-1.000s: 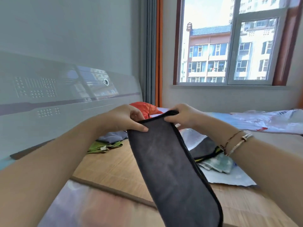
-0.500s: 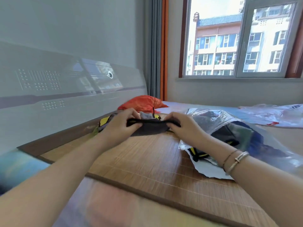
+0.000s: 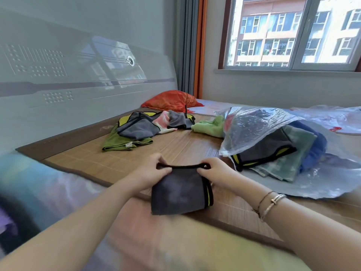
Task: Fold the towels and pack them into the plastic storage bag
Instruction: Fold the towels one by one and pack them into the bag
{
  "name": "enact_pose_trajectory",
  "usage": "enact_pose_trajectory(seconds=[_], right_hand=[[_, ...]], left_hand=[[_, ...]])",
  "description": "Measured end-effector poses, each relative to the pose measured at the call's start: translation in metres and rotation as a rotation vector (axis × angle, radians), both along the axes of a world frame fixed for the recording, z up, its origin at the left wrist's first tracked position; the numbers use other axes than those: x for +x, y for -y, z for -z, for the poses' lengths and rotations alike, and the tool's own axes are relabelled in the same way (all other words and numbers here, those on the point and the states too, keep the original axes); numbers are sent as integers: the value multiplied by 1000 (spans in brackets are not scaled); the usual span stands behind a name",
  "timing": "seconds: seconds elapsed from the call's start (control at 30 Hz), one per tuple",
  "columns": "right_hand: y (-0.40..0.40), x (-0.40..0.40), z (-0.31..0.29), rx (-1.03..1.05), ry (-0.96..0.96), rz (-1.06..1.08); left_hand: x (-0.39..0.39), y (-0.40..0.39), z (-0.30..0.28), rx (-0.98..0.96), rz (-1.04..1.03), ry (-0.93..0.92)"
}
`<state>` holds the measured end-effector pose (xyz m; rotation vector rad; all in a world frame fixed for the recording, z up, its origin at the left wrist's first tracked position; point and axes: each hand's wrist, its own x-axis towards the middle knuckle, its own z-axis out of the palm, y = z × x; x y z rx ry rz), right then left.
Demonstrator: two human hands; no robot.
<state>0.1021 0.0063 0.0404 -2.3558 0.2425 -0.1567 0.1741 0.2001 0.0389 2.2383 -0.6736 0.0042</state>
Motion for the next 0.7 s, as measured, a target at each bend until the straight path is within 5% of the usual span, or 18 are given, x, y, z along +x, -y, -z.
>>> enact_pose_trajectory(seconds=[0.07, 0.13, 0.3, 0.5, 0.7], right_hand=[[-1, 20, 6, -84, 148, 96], [0, 34, 14, -181, 212, 152], [-5, 49, 46, -393, 90, 137], [-2, 19, 42, -309, 145, 44], [13, -30, -2, -103, 187, -56]], left_hand=[[13, 11, 1, -248, -123, -51], [23, 19, 6, -285, -239, -91], [31, 21, 37, 195, -466, -156], [19, 27, 30, -223, -302, -403], [-25, 41, -19, -356, -47, -258]])
